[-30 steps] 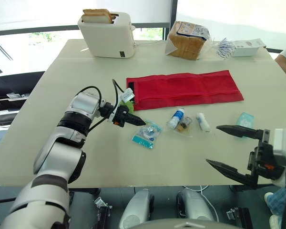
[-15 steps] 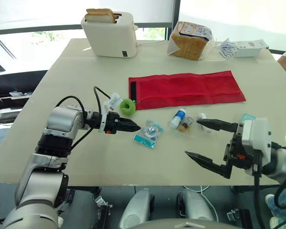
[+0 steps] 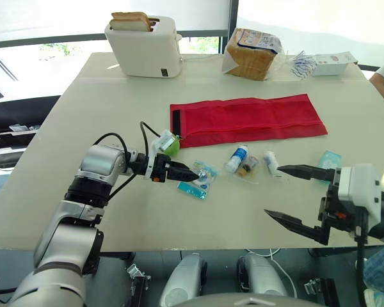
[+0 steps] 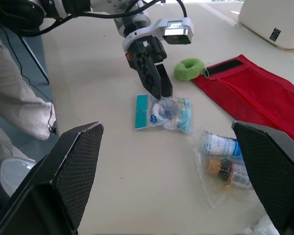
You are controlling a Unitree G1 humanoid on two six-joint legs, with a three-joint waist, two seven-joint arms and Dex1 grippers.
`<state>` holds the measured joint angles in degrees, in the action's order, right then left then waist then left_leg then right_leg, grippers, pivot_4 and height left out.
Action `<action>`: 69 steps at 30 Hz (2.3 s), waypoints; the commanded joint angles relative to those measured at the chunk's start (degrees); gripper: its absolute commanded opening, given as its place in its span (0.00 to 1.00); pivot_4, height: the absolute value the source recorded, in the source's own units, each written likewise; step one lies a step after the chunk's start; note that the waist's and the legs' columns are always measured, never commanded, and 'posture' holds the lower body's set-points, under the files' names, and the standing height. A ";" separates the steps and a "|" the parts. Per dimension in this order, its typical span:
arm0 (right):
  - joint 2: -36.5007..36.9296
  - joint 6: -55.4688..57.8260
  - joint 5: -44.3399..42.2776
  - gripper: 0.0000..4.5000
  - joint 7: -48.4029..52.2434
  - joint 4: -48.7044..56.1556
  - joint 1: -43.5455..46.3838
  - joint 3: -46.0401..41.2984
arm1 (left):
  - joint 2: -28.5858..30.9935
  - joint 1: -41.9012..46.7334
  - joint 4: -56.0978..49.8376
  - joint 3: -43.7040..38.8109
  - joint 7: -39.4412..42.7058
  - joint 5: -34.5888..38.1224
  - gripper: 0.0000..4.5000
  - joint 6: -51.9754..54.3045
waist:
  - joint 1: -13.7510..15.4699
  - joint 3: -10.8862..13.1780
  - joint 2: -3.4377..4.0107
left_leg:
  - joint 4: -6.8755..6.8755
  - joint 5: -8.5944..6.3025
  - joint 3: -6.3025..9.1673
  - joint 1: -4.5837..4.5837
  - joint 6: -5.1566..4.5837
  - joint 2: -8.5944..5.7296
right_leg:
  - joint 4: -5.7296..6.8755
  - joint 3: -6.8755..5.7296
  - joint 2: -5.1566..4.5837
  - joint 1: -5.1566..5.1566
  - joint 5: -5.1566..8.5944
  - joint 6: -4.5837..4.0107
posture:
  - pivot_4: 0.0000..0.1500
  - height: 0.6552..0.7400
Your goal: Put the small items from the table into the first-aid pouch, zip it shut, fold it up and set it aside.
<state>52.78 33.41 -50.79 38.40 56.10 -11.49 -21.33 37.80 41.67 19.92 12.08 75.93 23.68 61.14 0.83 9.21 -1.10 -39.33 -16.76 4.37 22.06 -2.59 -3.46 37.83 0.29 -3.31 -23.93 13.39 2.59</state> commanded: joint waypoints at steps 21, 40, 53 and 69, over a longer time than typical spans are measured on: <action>-26.13 21.56 -15.80 1.00 -38.63 -18.95 23.75 22.26 | -13.67 -4.21 -23.37 -32.82 -27.95 20.01 0.02 26.99 | -0.07 -0.01 0.01 | 0.01 0.04 0.01 0.02 0.06 -0.06 | 0.04 0.03 -0.07 -0.12 -0.01 -0.01 | 1.00 1.00; -35.27 19.51 -35.28 0.21 -50.45 -26.61 31.84 19.03 | -24.58 -3.91 -30.59 -40.40 -43.07 28.34 0.00 31.24 | -0.33 -0.02 0.03 | 0.12 0.09 -0.01 -0.01 0.15 -0.10 | 0.13 0.11 0.03 -0.21 -0.02 -0.02 | 1.00 1.00; -30.07 17.44 -42.08 0.02 -56.14 -25.62 29.81 17.16 | -11.84 -6.37 -27.32 -26.39 -33.46 20.53 0.35 8.02 | -0.36 0.00 0.06 | 0.20 0.11 -0.07 -0.05 0.18 -0.10 | 0.12 0.20 0.06 -0.23 -0.01 -0.05 | 1.00 1.00; -23.41 8.60 -44.63 0.01 -63.14 -15.23 18.47 15.61 | -11.48 24.72 41.71 7.24 -27.08 -29.86 0.67 -67.48 | -0.69 0.00 0.11 | 0.11 0.10 -0.16 0.72 0.10 -0.18 | 0.16 0.25 -0.05 -0.92 -0.05 0.02 | 1.00 1.00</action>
<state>29.29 43.98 -95.19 -24.29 37.70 7.30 -5.38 26.63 64.03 57.80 18.35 50.84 -2.54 -0.84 0.14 9.21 -1.00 -39.22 -16.66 4.20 22.82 -2.49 -3.64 38.01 0.53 -3.37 -24.86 13.33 2.62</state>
